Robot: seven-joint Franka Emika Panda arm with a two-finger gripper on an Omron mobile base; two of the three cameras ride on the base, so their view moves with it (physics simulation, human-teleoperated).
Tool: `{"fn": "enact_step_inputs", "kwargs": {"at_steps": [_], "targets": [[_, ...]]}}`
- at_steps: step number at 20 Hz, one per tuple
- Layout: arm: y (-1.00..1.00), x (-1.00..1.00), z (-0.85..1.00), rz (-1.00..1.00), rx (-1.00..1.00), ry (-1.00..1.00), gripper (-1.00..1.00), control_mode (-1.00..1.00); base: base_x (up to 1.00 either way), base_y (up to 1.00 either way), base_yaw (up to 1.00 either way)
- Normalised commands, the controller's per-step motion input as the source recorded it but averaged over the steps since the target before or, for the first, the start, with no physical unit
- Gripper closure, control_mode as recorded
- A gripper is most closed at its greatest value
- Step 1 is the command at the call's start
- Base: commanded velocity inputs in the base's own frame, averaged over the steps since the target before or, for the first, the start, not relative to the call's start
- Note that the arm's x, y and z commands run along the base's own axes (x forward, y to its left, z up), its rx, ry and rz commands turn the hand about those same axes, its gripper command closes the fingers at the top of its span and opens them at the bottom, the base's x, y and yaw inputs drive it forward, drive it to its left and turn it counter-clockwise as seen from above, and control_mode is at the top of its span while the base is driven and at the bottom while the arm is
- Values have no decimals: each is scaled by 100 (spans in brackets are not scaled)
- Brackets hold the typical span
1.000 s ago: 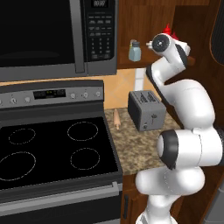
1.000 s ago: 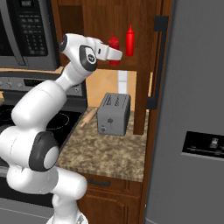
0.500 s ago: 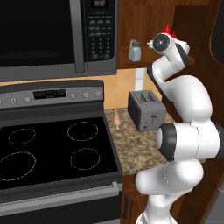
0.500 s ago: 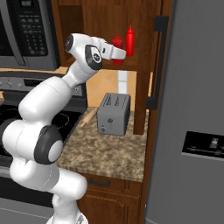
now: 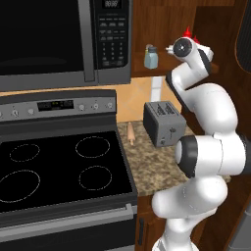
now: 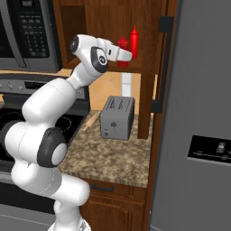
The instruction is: Put the shaker and condiment bottle from the counter next to their counterparts in the cabinet.
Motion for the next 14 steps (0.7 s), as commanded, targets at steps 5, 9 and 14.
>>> {"fn": "enact_step_inputs", "kwargs": {"at_steps": [5,9,14], "targets": [[-3,8,-19,0,0,-3,100,-100,0,0,0],[-3,12,-14,1,0,-3,100,-100,0,0,0],[-4,18,-9,0,0,-2,100,-100,0,0,0]]}}
